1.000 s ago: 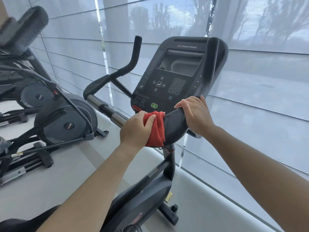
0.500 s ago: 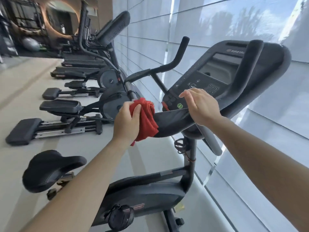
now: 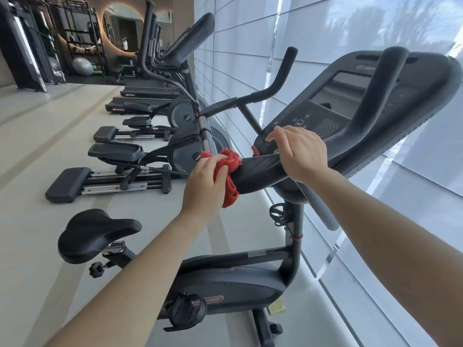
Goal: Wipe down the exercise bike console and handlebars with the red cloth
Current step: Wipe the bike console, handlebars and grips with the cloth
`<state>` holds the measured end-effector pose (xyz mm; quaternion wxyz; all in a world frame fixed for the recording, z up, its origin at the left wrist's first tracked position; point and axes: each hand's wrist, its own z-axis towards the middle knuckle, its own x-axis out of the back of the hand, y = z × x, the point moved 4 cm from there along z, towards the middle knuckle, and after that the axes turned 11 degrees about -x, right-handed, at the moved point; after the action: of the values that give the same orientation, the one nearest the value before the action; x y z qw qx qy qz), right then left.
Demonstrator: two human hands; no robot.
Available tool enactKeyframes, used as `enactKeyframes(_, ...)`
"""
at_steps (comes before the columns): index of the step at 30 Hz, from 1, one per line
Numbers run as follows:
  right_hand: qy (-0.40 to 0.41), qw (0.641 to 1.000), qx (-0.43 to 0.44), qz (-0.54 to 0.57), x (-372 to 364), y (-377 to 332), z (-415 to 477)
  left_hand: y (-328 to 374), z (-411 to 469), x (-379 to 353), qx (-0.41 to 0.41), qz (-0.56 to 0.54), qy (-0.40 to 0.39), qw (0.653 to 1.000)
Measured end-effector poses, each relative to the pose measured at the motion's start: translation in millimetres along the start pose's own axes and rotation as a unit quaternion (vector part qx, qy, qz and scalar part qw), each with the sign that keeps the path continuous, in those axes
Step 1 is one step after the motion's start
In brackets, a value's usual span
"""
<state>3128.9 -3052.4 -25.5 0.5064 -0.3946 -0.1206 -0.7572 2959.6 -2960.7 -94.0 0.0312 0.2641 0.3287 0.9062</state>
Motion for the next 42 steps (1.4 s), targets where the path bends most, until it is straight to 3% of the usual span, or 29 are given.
enactKeyframes(8,-0.015,0.997,-0.022,0.070,8,3,0,12,30,-2,-0.073,-0.064,-0.084,0.992)
enactKeyframes(12,0.039,0.993,-0.061,0.092,28,15,-2,24,50,-15,-0.145,-0.091,-0.131,0.976)
enactKeyframes(18,0.117,0.976,-0.180,0.044,61,26,-24,54,59,-30,-0.295,-0.212,-0.211,0.907)
enactKeyframes(23,0.158,0.952,-0.260,0.027,65,-15,-53,42,70,-22,-0.333,-0.304,-0.296,0.842)
enactKeyframes(28,0.154,0.953,-0.261,-0.011,39,-84,-50,-13,98,-9,-0.368,-0.238,-0.305,0.845)
enactKeyframes(31,0.068,0.946,-0.302,-0.096,5,-104,-40,-47,114,-8,-0.382,-0.195,-0.318,0.846)
enactKeyframes(34,-0.022,0.910,-0.331,-0.250,-29,-110,-48,-66,125,-13,-0.372,-0.184,-0.311,0.855)
enactKeyframes(36,0.020,0.902,-0.338,-0.267,-34,-115,-60,-67,130,-21,-0.360,-0.191,-0.312,0.858)
enactKeyframes(39,0.119,0.903,-0.353,-0.213,-32,-121,-77,-57,134,-34,-0.356,-0.210,-0.319,0.853)
enactKeyframes(42,0.165,0.898,-0.377,-0.155,-32,-115,-78,-40,132,-39,-0.363,-0.237,-0.327,0.840)
